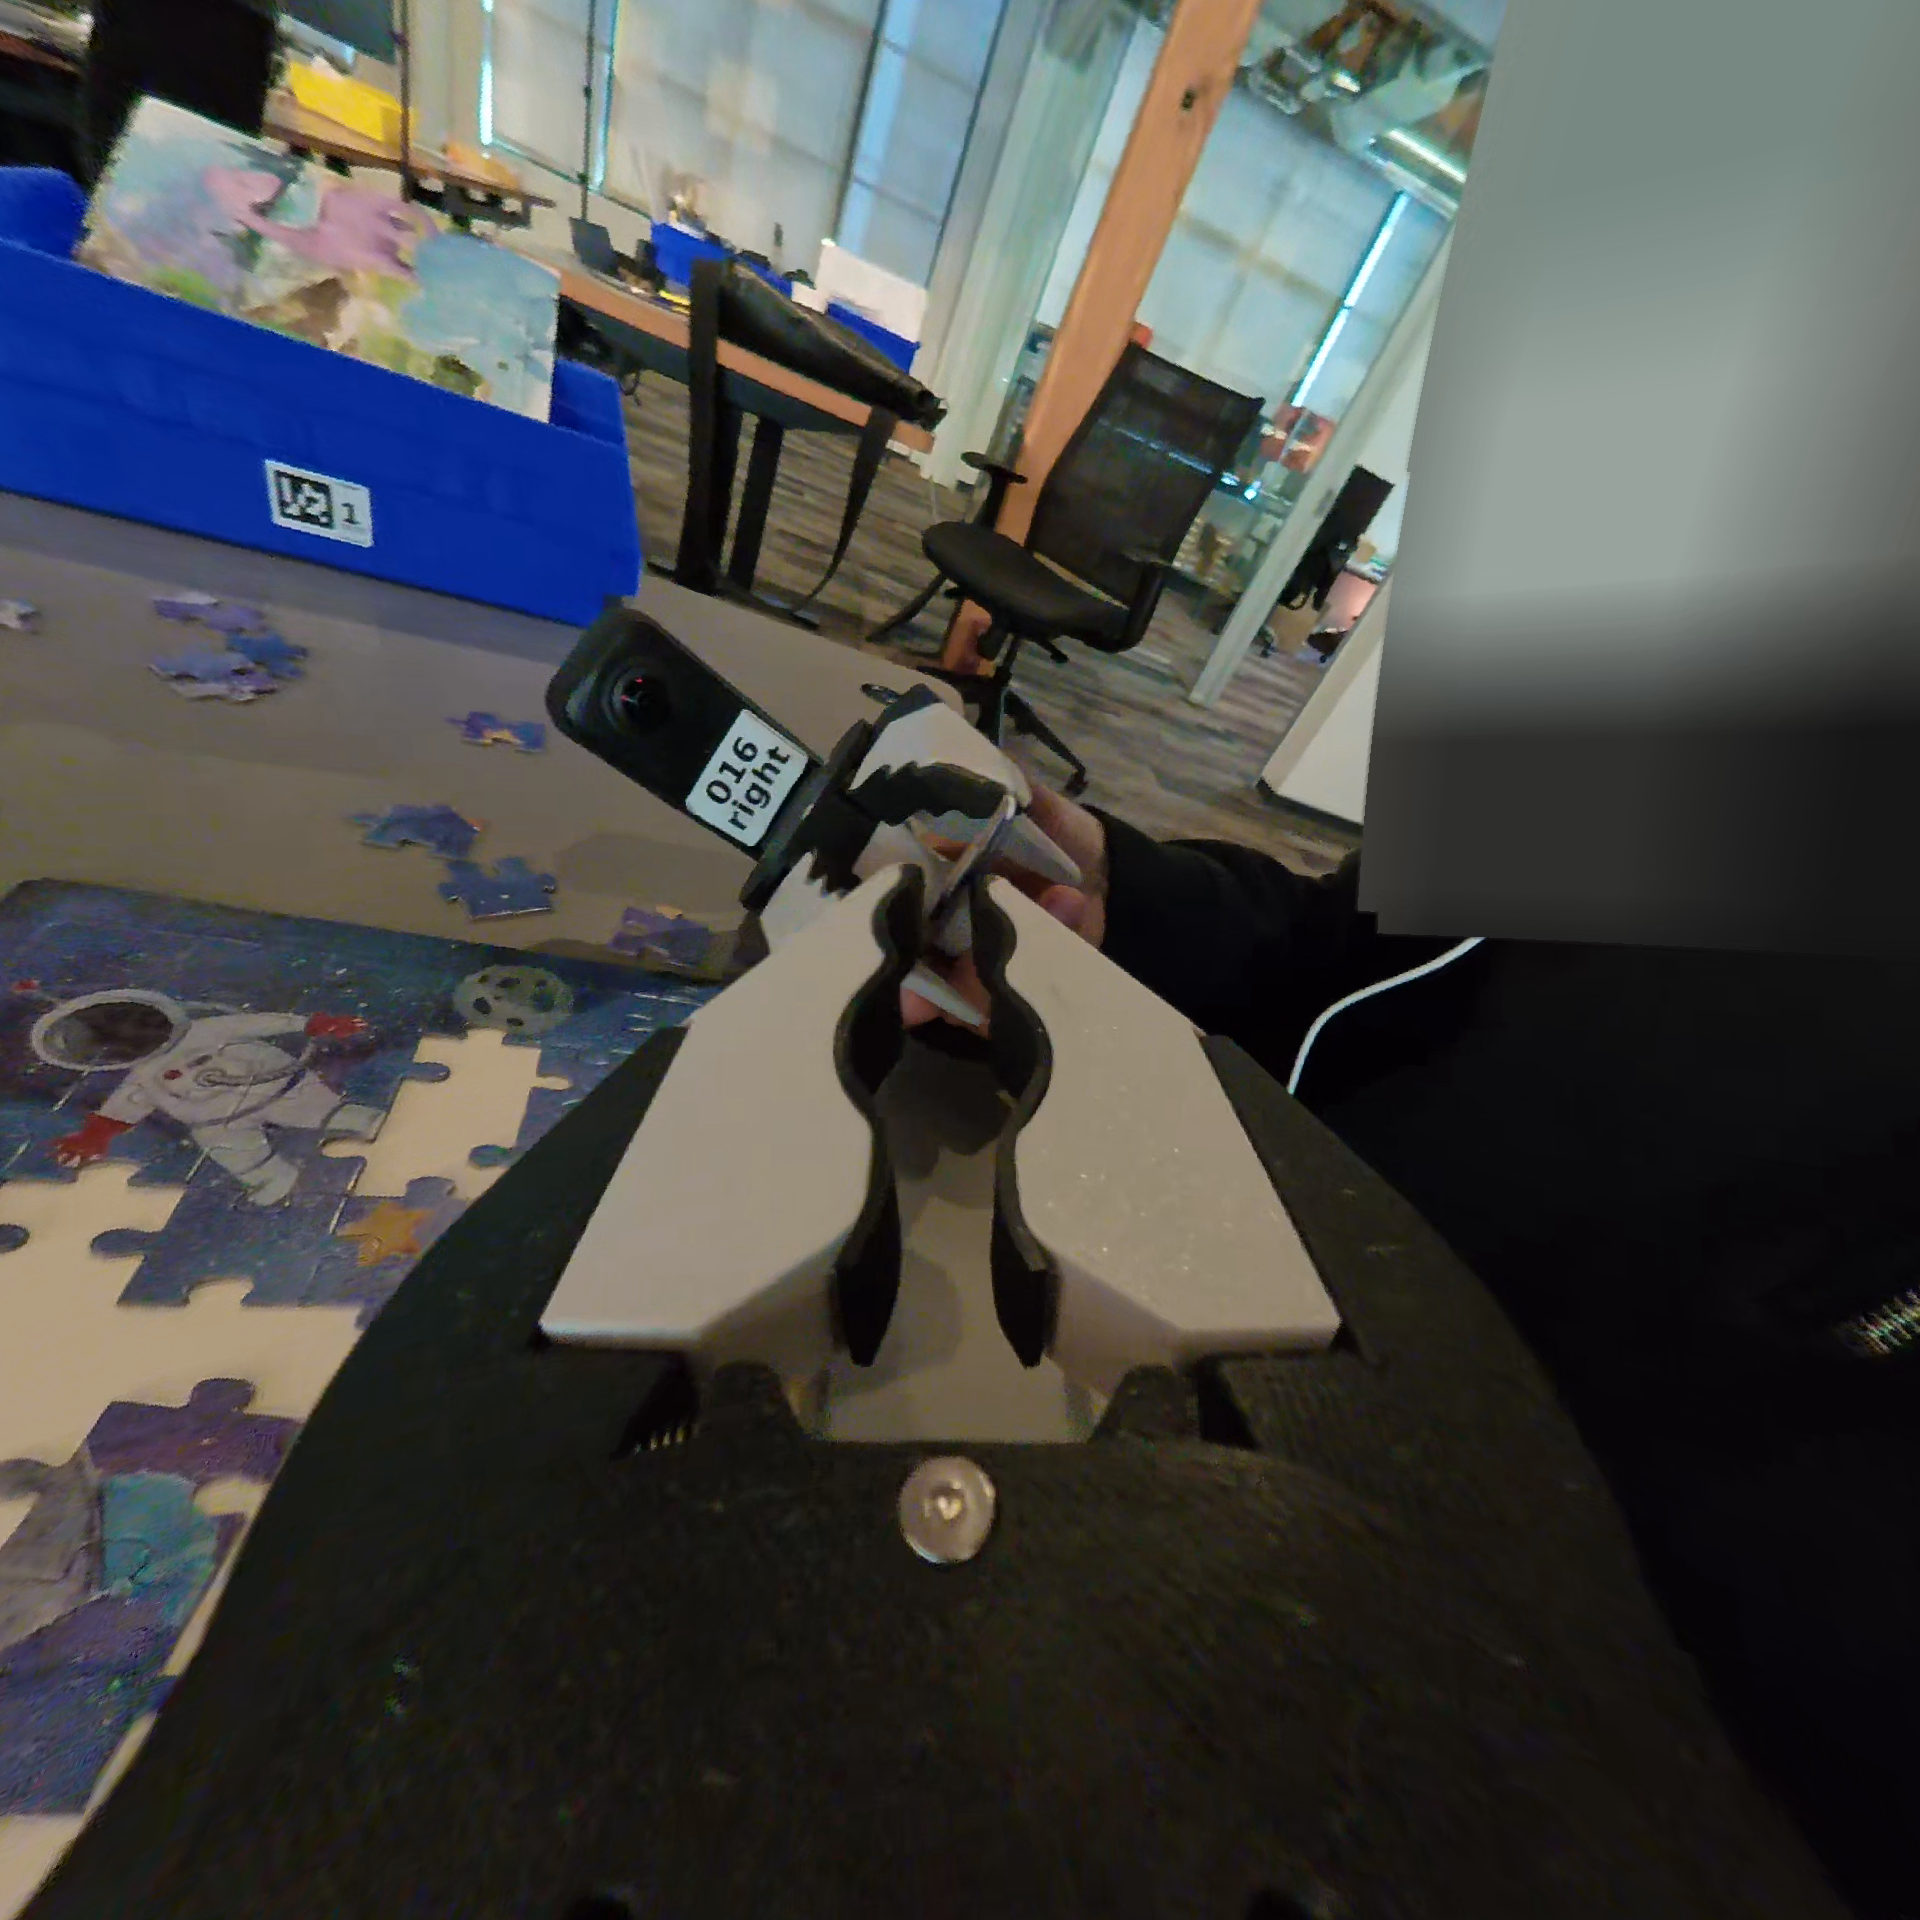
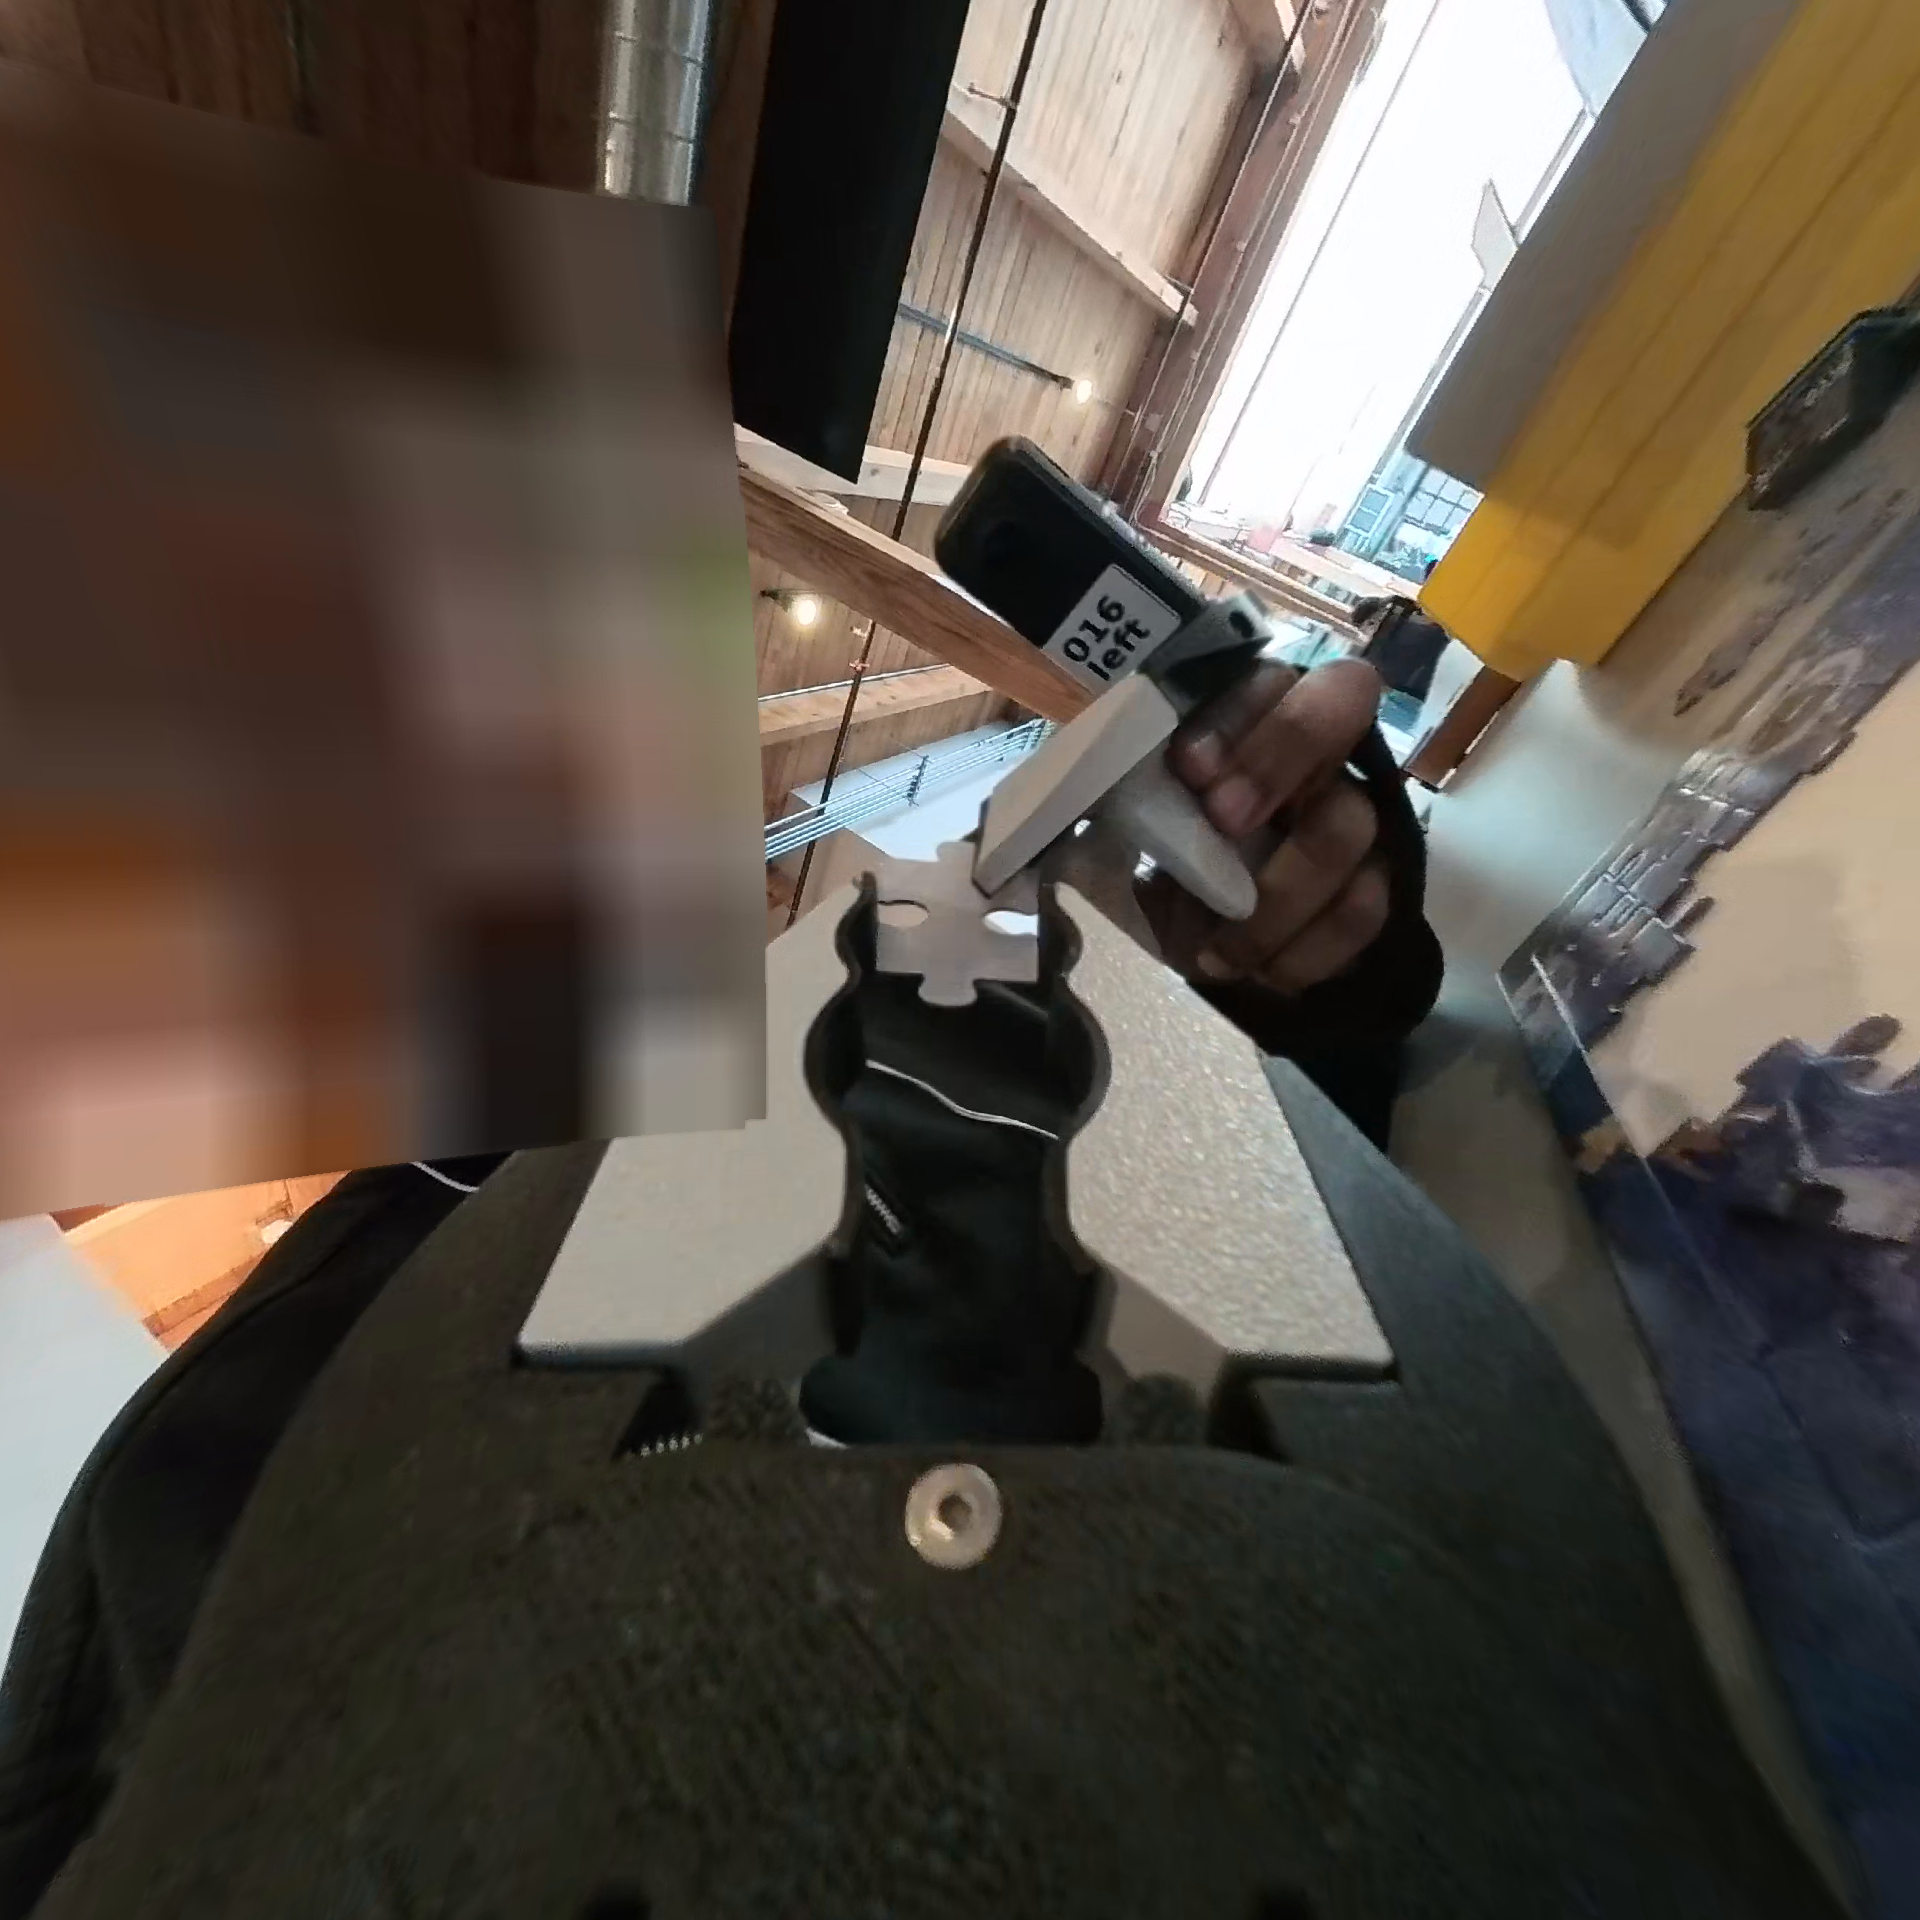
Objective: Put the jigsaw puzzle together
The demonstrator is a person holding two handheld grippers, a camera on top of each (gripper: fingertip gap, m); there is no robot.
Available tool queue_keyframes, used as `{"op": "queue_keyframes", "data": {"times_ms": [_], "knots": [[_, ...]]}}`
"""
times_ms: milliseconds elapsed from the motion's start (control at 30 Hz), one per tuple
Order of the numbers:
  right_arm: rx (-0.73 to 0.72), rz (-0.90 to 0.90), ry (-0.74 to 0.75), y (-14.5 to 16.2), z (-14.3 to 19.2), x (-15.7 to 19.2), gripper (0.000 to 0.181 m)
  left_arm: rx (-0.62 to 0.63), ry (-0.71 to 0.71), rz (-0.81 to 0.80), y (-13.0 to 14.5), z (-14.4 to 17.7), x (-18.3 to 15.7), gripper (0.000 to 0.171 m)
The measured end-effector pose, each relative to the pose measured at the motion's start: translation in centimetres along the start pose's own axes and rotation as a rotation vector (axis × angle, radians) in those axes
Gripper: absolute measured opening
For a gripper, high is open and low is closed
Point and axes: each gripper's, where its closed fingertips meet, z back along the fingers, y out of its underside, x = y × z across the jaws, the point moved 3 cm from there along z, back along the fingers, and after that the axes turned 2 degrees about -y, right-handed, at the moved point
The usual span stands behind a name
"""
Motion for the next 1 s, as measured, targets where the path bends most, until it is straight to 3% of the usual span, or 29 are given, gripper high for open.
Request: {"op": "queue_keyframes", "data": {"times_ms": [167, 267, 433, 533, 600, 767, 900, 1000], "knots": [[-0.069, 0.119, 0.154, -1.6, 1.8, -0.7, 0.020, 0.007, -0.033, 0.121, 0.7, 0.4, 1.5, 0.000], [-0.061, 0.374, 0.385, -2.4, 3.1, -0.7, 0.026, -0.031, -0.032, 0.278, 0.9, 1.0, 3.0, 0.000], [0.235, 1.149, 0.946, -1.7, 2.6, -0.6, 0.054, -0.094, 0.052, 0.568, 1.7, 1.3, 4.4, 0.000], [0.465, 1.517, 1.144, -0.8, 1.6, -1.2, 0.046, -0.105, 0.081, 0.660, 2.4, 1.1, 4.8, 0.000], [0.588, 1.655, 1.210, -0.3, 1.1, -2.0, 0.035, -0.100, 0.079, 0.680, 2.7, 1.0, 4.9, 0.000], [0.737, 1.739, 1.279, 0.0, 0.9, -3.5, 0.031, -0.060, 0.074, 0.677, 3.2, 0.9, 4.6, 0.000], [0.723, 1.692, 1.257, 0.1, 0.8, -3.3, 0.031, -0.063, 0.100, 0.680, 3.2, 1.0, 4.4, 0.000], [0.671, 1.605, 1.320, -0.4, 1.9, -2.8, 0.031, -0.057, 0.050, 0.645, 3.2, 1.6, 4.9, 0.010]]}}
